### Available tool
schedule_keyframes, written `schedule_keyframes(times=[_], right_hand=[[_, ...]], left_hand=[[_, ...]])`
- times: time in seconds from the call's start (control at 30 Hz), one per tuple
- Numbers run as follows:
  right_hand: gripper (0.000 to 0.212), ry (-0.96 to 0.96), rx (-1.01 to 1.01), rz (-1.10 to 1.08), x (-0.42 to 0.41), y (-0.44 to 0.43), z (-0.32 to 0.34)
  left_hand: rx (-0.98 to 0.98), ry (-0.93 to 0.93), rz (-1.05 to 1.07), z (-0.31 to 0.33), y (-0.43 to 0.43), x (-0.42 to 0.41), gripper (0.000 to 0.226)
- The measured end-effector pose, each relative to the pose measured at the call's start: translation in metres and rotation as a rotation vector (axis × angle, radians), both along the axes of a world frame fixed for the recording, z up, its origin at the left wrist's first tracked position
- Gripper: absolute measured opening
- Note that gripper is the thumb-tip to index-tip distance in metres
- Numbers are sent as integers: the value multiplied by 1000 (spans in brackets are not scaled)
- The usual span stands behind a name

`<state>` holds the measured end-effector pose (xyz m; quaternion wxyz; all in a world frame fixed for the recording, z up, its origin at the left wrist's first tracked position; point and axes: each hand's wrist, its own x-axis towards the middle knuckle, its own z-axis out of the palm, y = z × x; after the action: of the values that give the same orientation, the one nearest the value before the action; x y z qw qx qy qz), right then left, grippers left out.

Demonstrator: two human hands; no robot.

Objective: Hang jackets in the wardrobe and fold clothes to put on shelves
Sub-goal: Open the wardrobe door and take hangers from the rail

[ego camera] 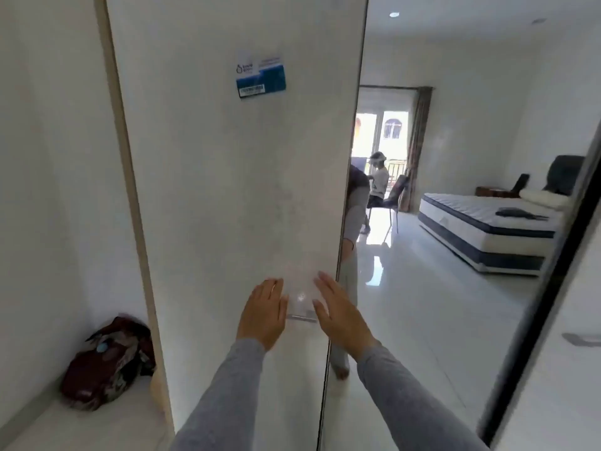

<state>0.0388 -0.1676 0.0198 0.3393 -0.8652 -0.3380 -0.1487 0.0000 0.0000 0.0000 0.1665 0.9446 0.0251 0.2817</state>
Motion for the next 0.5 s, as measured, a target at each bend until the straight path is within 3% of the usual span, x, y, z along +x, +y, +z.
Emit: schedule_keyframes(times=[0.13, 0.27, 0.5], right_hand=[[38, 33, -59, -40, 9, 31, -39], [23, -85, -20, -130, 17, 45, -67], [29, 3, 43, -238, 11, 55, -74]], left_hand=[[-31, -64, -56, -38, 25, 15, 52], [59, -154, -135, -59, 36, 26, 37], [-84, -241, -92, -74, 36, 33, 31]])
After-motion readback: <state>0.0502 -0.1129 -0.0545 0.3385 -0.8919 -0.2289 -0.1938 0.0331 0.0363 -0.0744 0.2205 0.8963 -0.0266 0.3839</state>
